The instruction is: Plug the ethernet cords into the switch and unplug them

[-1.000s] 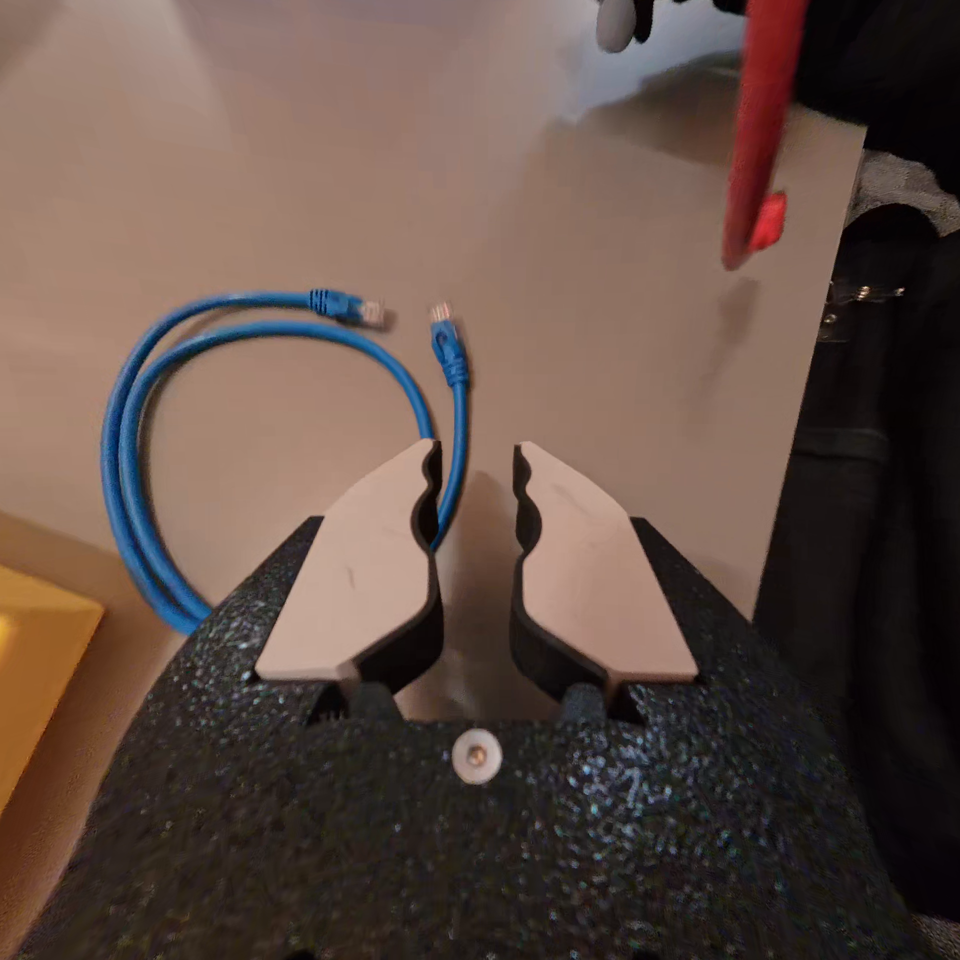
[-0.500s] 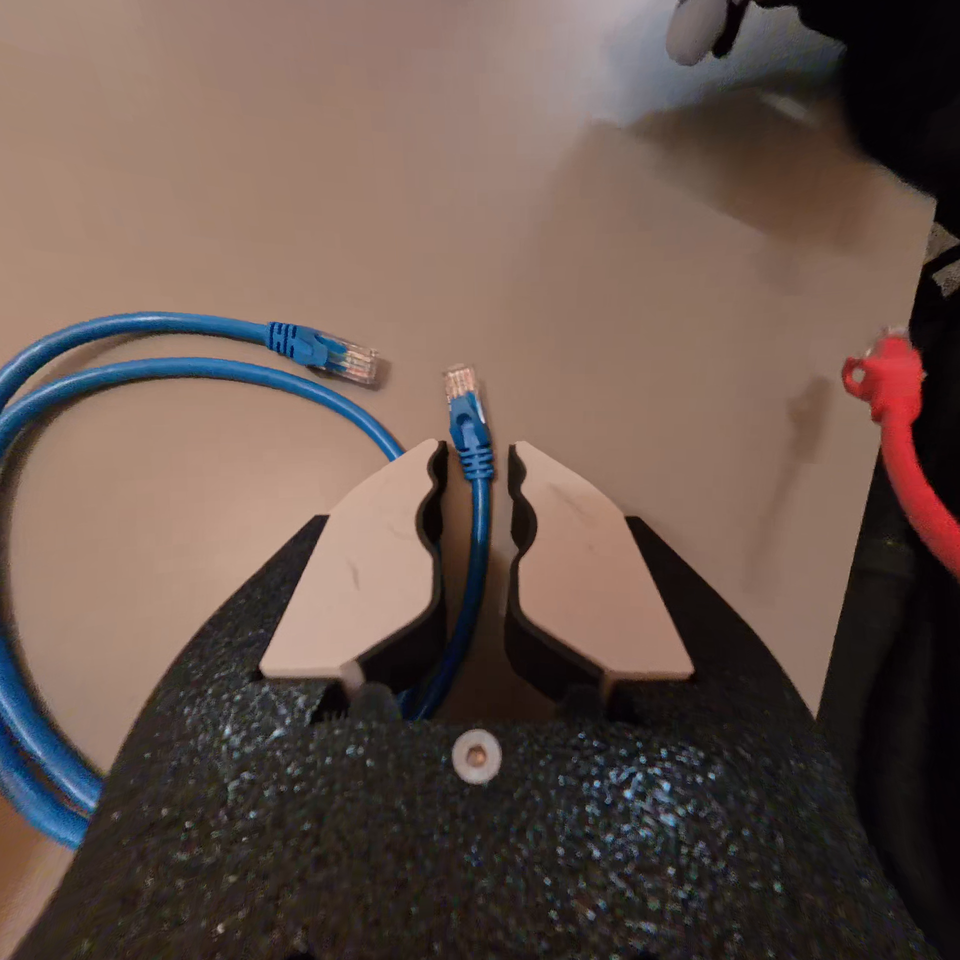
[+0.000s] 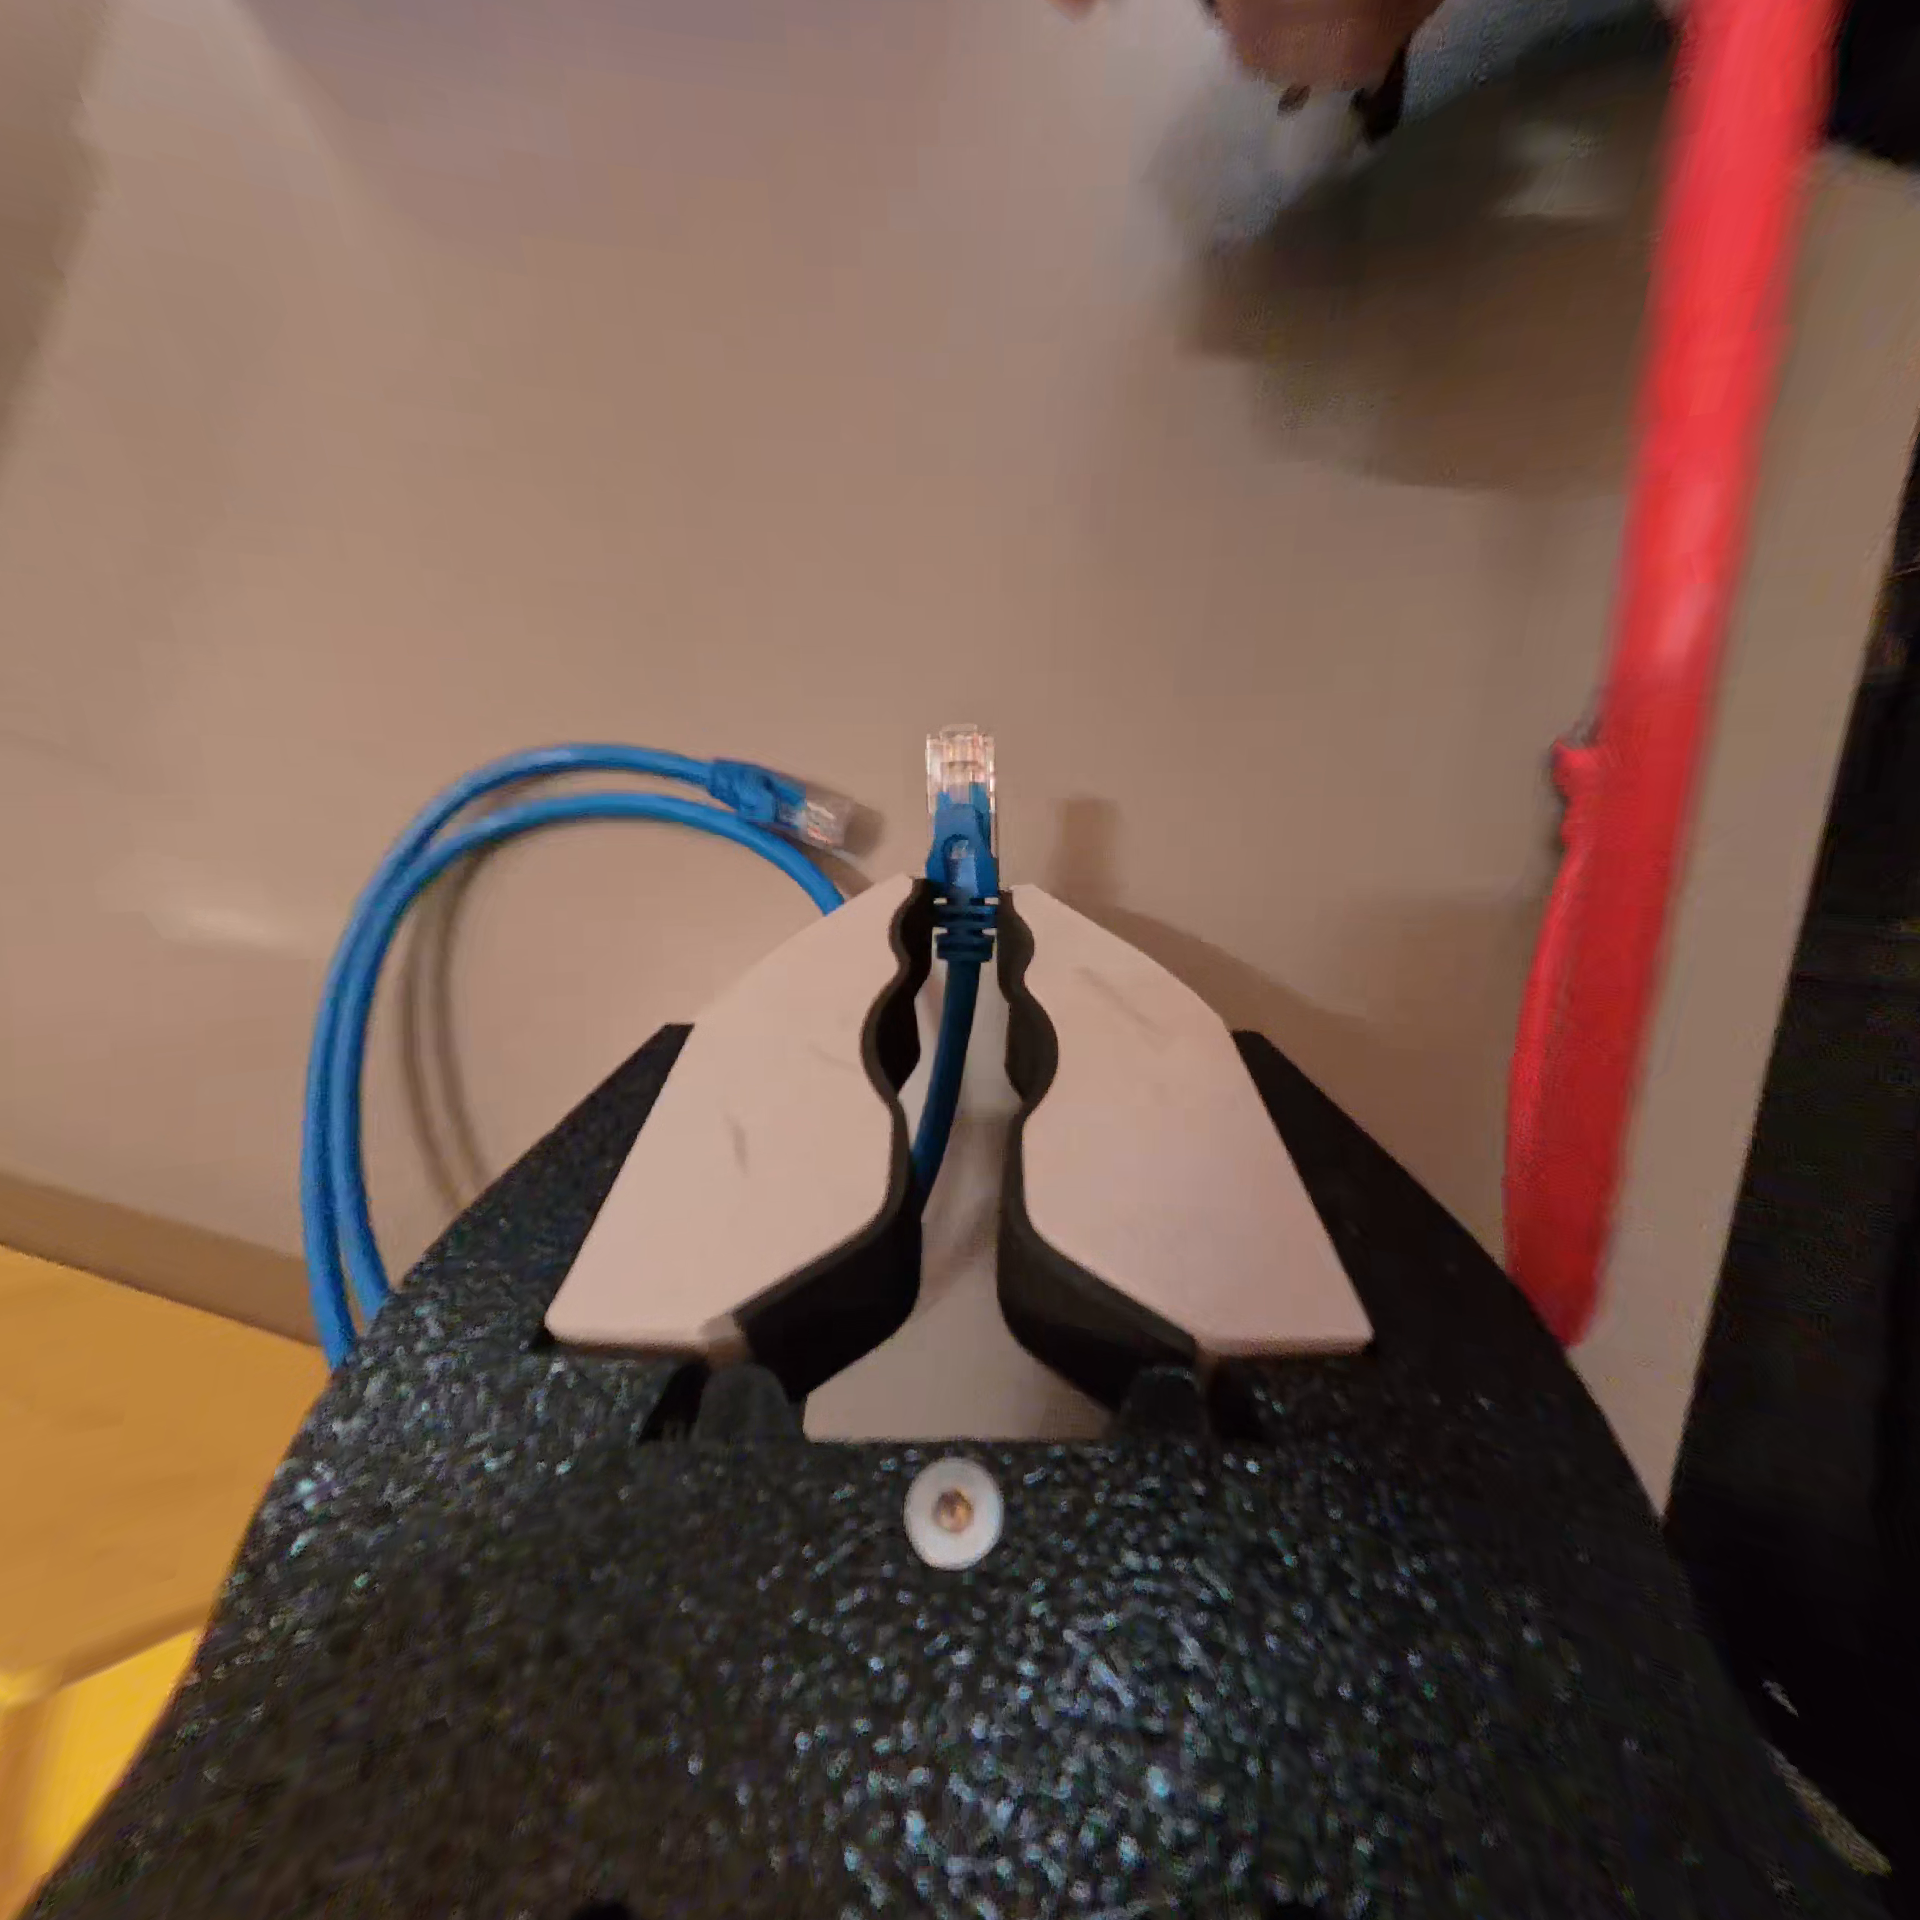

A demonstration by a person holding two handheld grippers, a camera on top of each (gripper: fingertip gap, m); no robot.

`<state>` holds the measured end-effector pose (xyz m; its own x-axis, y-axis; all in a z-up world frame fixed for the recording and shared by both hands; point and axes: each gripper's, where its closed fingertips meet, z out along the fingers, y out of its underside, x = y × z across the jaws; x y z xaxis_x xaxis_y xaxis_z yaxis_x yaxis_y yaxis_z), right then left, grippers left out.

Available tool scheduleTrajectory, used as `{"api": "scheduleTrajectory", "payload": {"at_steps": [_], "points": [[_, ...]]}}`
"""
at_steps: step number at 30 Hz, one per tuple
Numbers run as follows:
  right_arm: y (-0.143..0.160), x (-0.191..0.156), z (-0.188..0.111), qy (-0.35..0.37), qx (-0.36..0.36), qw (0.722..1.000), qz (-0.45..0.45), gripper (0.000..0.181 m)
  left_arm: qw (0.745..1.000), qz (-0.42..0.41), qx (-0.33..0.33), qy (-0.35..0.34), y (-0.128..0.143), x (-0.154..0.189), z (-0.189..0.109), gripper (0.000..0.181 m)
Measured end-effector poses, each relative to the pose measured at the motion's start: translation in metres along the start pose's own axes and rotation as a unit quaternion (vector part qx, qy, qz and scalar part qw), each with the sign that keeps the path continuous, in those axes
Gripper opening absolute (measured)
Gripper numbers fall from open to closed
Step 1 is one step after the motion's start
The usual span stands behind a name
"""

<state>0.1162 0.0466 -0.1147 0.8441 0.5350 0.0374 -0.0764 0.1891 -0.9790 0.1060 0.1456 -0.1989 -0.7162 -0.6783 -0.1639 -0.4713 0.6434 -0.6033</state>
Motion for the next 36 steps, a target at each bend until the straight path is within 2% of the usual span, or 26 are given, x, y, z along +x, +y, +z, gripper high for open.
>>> {"api": "scheduleTrajectory", "payload": {"at_steps": [1,8,13,30,36], "points": [[0.001,0.000,0.001,0.000,-0.002,1.000,-0.002,0.075,1.000,0.011,-0.002,-0.001,-0.009,-0.001,-0.006,0.011],[0.009,0.000,0.006,0.004,-0.025,1.000,-0.001,0.075,0.997,0.081,-0.016,0.003,-0.063,0.007,-0.029,0.011],[0.013,0.002,0.007,0.005,-0.034,0.999,0.018,0.075,0.991,0.128,-0.038,0.005,-0.080,0.017,-0.027,0.011],[0.017,-0.002,0.011,-0.001,-0.047,0.999,-0.002,0.075,0.981,0.153,-0.113,0.021,-0.080,0.029,-0.027,0.011],[0.008,-0.004,0.009,-0.007,-0.021,1.000,-0.008,0.075,0.991,0.105,-0.059,0.063,-0.088,0.034,-0.028,0.010]]}}
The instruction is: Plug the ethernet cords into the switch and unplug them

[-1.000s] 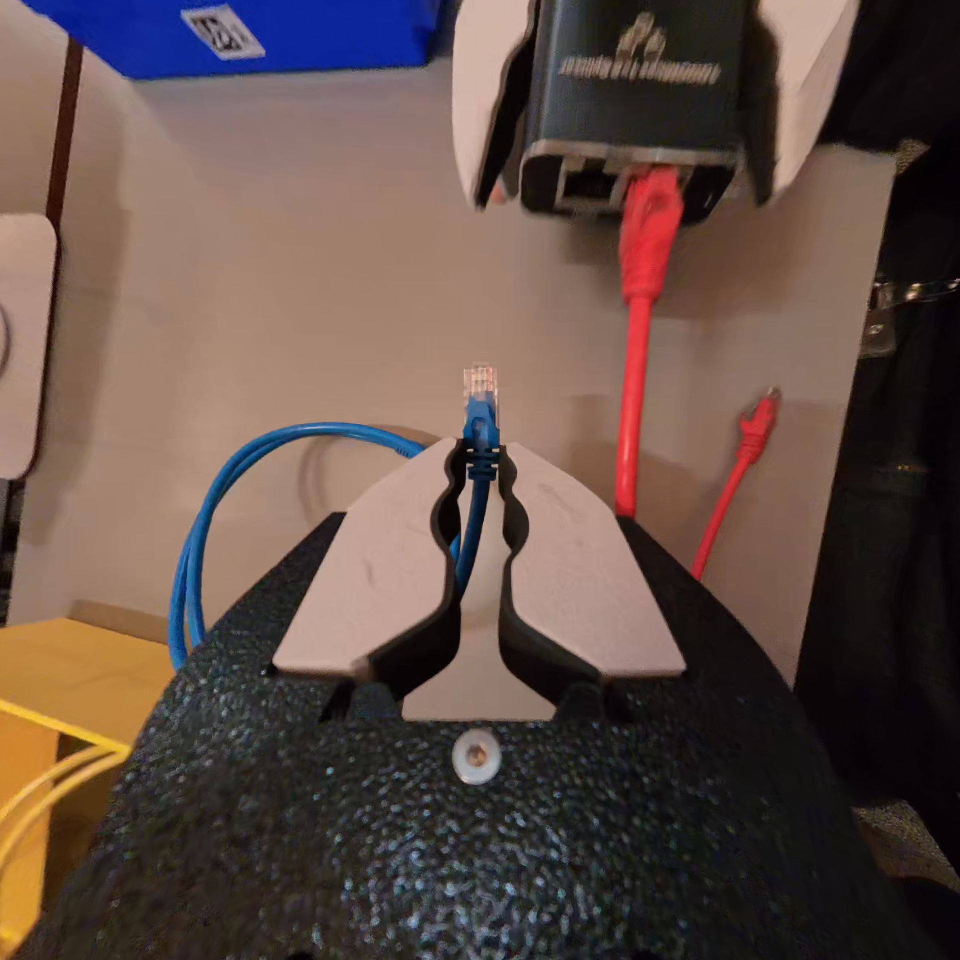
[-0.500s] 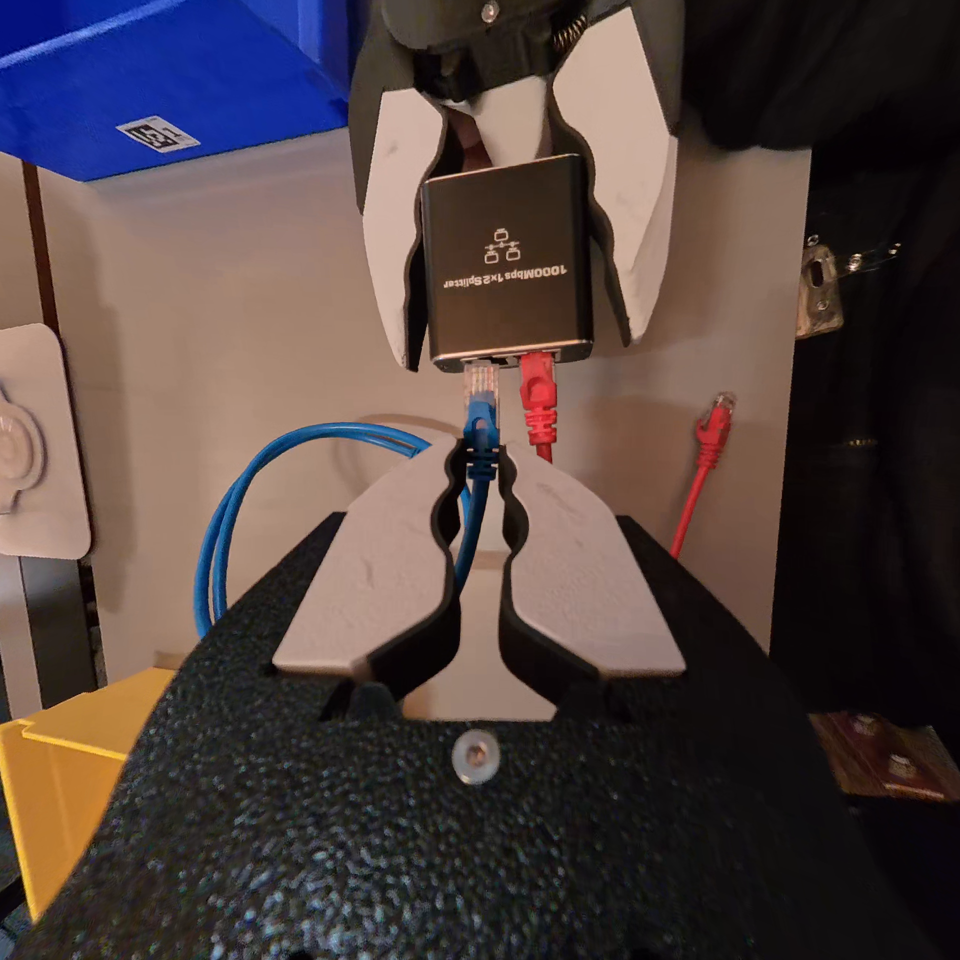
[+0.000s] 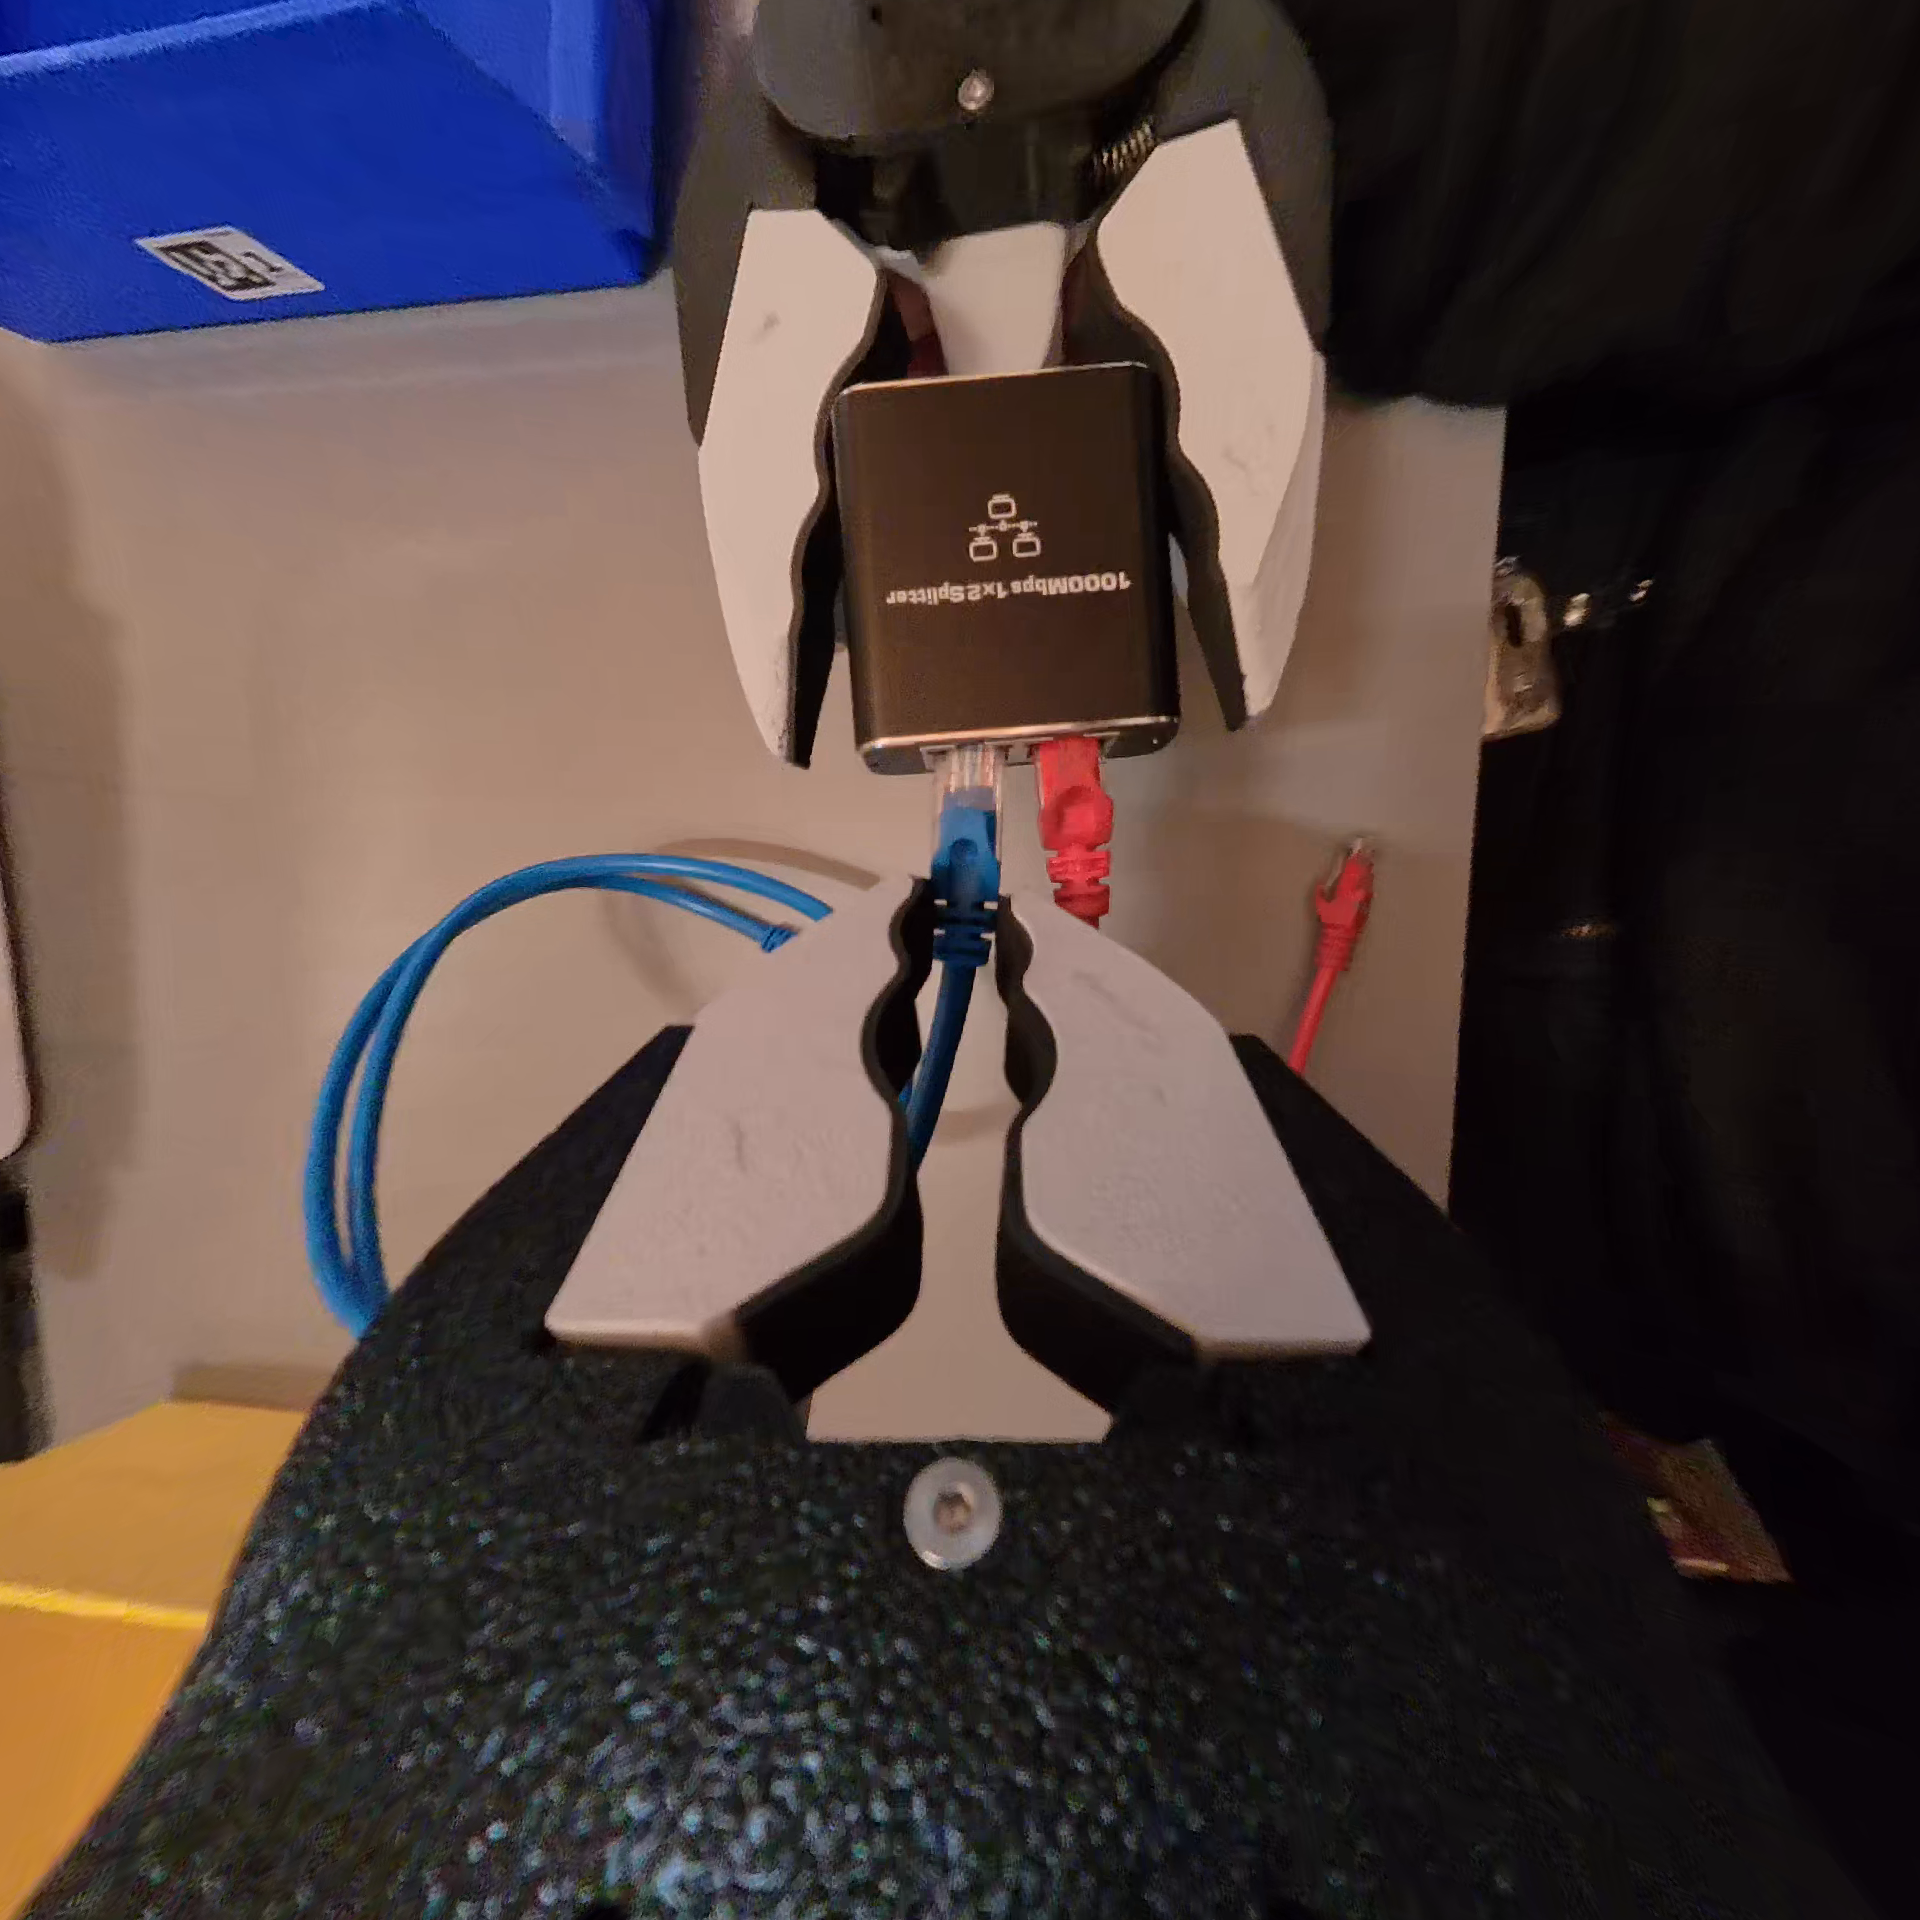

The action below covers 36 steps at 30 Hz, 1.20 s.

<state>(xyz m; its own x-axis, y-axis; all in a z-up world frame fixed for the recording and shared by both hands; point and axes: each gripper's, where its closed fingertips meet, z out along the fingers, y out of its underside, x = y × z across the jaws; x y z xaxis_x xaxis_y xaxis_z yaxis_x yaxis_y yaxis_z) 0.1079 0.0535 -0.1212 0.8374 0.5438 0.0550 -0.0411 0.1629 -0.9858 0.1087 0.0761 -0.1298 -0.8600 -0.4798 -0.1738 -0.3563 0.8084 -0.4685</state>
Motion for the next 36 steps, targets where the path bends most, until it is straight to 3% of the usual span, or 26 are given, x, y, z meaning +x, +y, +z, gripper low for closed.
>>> {"api": "scheduleTrajectory", "payload": {"at_steps": [6,10,15,23,27,36], "points": [[0.002,0.001,0.001,0.000,-0.005,1.000,0.000,0.075,0.997,-0.036,0.063,0.033,0.001,0.000,0.004,0.010],[0.002,0.000,0.001,0.001,-0.008,1.000,-0.009,0.075,0.997,0.010,0.071,0.011,0.000,0.000,0.002,0.010],[-0.010,-0.001,-0.004,-0.002,0.028,1.000,-0.009,0.075,0.990,0.022,0.138,0.020,-0.011,0.000,-0.008,0.012],[-0.012,-0.003,-0.004,-0.007,0.033,0.999,-0.014,0.075,0.986,-0.017,0.158,0.053,0.002,0.000,-0.010,0.018],[-0.011,-0.001,-0.004,-0.001,0.030,0.999,-0.014,0.075,0.983,-0.016,0.169,0.067,0.001,0.004,-0.007,0.006],[-0.003,0.001,-0.004,0.005,0.009,1.000,-0.016,0.076,0.989,0.028,0.144,-0.005,0.000,0.001,-0.007,0.005]]}}
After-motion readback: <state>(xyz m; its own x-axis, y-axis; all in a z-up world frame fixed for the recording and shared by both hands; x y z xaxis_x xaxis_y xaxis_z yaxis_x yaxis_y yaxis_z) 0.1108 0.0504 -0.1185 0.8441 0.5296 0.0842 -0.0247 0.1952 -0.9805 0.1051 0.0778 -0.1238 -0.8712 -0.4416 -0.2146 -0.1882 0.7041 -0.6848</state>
